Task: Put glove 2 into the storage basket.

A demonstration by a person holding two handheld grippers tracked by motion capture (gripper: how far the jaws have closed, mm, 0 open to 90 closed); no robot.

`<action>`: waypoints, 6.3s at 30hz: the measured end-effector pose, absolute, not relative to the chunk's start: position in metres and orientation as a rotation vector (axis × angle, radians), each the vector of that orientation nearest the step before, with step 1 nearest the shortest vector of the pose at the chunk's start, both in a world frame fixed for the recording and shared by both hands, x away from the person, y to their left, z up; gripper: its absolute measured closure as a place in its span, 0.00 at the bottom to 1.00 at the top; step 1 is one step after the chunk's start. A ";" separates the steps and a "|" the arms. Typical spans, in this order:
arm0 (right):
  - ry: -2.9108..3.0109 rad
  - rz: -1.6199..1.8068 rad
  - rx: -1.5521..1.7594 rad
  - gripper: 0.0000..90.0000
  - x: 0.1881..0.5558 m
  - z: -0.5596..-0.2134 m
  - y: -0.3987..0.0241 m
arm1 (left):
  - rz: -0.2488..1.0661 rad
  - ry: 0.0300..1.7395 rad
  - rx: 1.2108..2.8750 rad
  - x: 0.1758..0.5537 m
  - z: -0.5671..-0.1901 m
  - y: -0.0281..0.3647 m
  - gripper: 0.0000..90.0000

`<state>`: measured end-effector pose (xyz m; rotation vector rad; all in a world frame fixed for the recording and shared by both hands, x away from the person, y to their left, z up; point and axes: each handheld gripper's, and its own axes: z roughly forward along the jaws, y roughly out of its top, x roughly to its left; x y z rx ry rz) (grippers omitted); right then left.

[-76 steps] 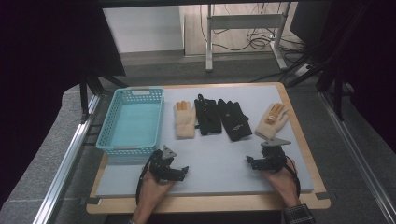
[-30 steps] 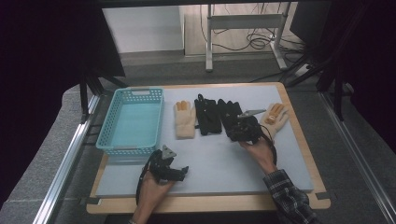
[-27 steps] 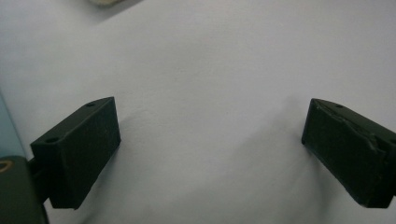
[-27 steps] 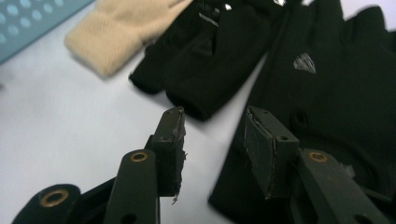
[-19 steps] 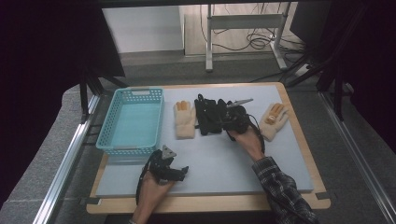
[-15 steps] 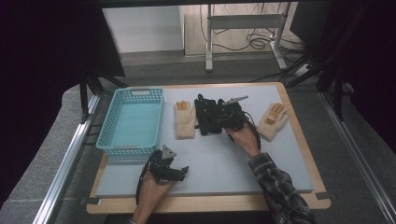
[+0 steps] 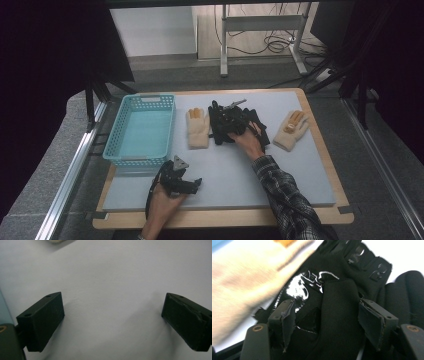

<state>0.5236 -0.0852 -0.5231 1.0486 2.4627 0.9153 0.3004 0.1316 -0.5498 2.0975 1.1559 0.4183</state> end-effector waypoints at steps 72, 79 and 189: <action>2.529 1.060 0.929 0.72 0.336 -0.519 -0.186 | 0.434 1.187 2.098 0.296 -0.550 0.142 0.05; 2.399 1.089 1.003 0.67 0.372 -0.494 -0.208 | 0.434 1.188 2.097 0.296 -0.550 0.142 0.05; 2.754 0.981 0.726 0.97 0.388 -0.503 -0.130 | 0.431 1.191 2.097 0.296 -0.550 0.142 0.05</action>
